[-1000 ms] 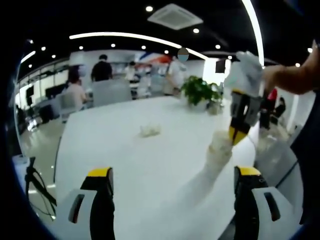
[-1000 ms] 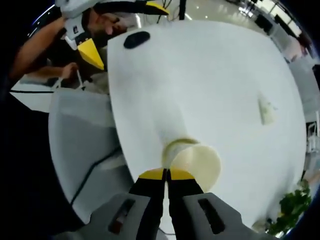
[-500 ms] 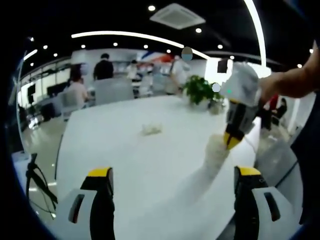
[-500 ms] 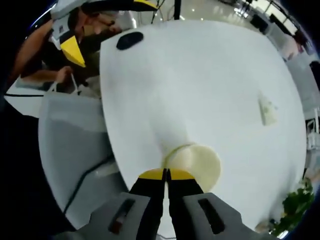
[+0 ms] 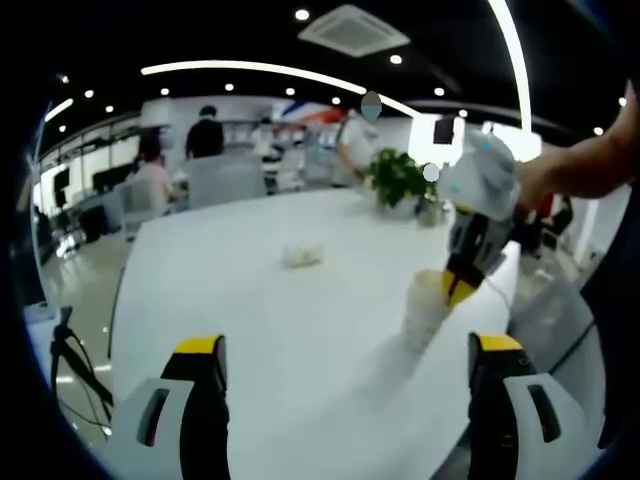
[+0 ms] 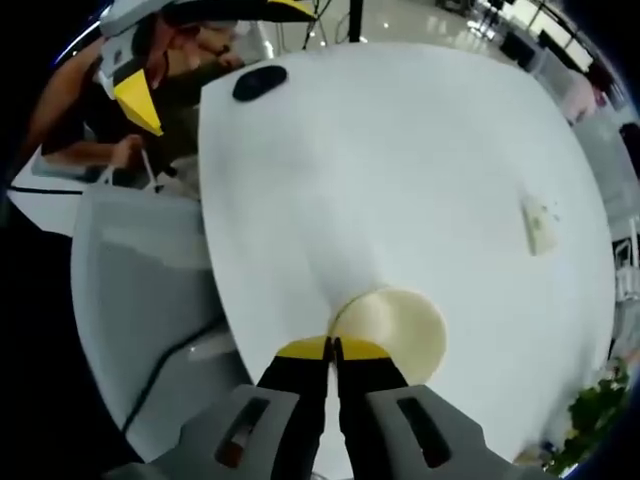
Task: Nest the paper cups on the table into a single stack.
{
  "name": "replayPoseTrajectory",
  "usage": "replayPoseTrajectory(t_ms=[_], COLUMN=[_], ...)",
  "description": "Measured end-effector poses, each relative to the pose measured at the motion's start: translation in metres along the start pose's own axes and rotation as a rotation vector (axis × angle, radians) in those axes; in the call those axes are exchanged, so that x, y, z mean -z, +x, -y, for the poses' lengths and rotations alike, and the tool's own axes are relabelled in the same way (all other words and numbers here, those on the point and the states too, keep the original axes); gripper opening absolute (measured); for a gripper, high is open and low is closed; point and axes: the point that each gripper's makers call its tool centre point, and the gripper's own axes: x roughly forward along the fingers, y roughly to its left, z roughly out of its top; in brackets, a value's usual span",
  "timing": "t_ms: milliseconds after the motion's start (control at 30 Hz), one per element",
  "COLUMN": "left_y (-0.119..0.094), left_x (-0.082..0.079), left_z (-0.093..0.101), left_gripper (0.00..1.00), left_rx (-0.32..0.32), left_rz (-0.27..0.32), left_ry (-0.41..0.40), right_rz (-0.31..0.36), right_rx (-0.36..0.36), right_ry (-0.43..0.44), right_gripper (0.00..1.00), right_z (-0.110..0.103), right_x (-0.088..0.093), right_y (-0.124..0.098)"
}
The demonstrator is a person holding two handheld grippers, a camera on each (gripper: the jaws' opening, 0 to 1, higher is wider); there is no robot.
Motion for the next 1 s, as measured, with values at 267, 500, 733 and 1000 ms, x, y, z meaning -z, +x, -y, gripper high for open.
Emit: replayPoseTrajectory(t_ms=[267, 500, 733, 1000], left_y=[0.002, 0.006, 0.009, 0.015], left_x=[-0.001, -0.004, -0.007, -0.015], left_z=[0.003, 0.002, 0.004, 0.004], left_gripper=[0.99, 0.99, 0.99, 0.99], left_rx=[0.007, 0.015, 0.024, 0.030], left_rz=[-0.004, -0.009, -0.012, 0.000], left_ry=[0.002, 0.009, 0.020, 0.025], right_rz=[0.035, 0.089, 0.176, 0.327], right_rx=[-0.022, -0.011, 0.001, 0.039], right_ry=[0.006, -0.004, 0.031, 0.069], right_gripper=[0.03, 0.18, 0.27, 0.45], right_z=[0.003, 0.010, 0.020, 0.040], right_x=[0.002, -0.001, -0.007, -0.007], right_y=[-0.002, -0.004, -0.018, -0.052])
